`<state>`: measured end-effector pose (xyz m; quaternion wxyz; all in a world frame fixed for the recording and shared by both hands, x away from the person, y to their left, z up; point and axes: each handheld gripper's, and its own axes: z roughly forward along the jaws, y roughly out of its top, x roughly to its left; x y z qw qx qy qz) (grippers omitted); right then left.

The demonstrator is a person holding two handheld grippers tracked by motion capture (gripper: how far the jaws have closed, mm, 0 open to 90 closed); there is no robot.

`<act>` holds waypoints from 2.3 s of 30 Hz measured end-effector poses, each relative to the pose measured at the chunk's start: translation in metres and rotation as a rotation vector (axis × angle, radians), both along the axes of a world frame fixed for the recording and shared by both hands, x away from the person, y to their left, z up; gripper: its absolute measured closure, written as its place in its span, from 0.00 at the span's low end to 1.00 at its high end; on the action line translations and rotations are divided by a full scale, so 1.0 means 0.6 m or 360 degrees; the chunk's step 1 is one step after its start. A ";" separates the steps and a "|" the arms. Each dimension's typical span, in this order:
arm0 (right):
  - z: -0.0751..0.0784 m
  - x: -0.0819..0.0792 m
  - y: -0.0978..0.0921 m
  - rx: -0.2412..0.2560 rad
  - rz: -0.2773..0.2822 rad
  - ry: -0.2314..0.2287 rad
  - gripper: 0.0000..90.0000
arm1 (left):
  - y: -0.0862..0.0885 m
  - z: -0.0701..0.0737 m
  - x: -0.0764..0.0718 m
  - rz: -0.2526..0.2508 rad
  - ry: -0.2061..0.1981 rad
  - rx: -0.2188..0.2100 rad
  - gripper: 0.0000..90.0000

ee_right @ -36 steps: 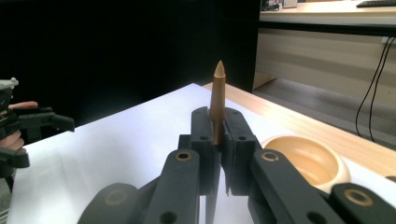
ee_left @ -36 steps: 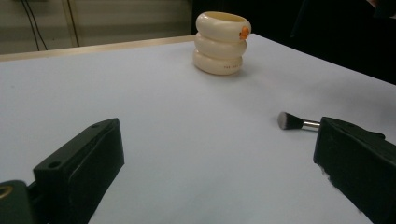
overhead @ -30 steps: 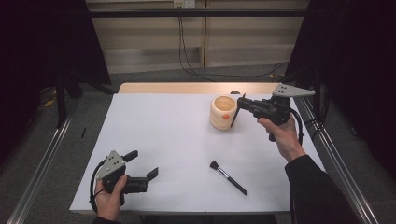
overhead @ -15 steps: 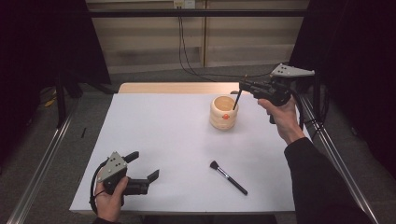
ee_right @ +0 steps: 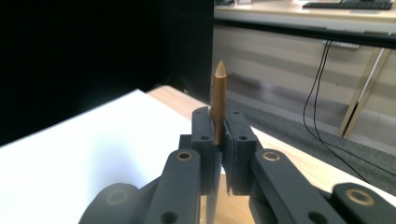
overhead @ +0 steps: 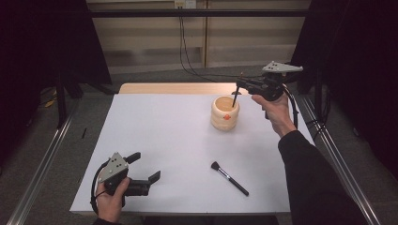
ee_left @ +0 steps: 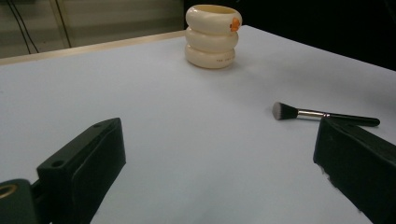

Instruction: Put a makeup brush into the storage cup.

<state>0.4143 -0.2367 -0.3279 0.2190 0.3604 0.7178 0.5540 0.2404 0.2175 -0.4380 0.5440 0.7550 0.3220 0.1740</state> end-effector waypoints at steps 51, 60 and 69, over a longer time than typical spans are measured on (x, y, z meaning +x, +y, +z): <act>-0.093 0.023 0.026 -0.0018 -0.0027 0.0147 0.93 | 0.004 0.001 0.001 -0.0004 0.0002 -0.0027 0.03; -0.101 0.023 0.028 -0.0019 -0.0030 0.0150 0.92 | 0.005 0.000 0.003 -0.0002 0.0007 -0.0044 0.03; -0.106 0.018 0.018 -0.0032 -0.0064 0.0148 0.82 | 0.006 0.001 0.002 -0.0007 -0.0007 -0.0050 0.03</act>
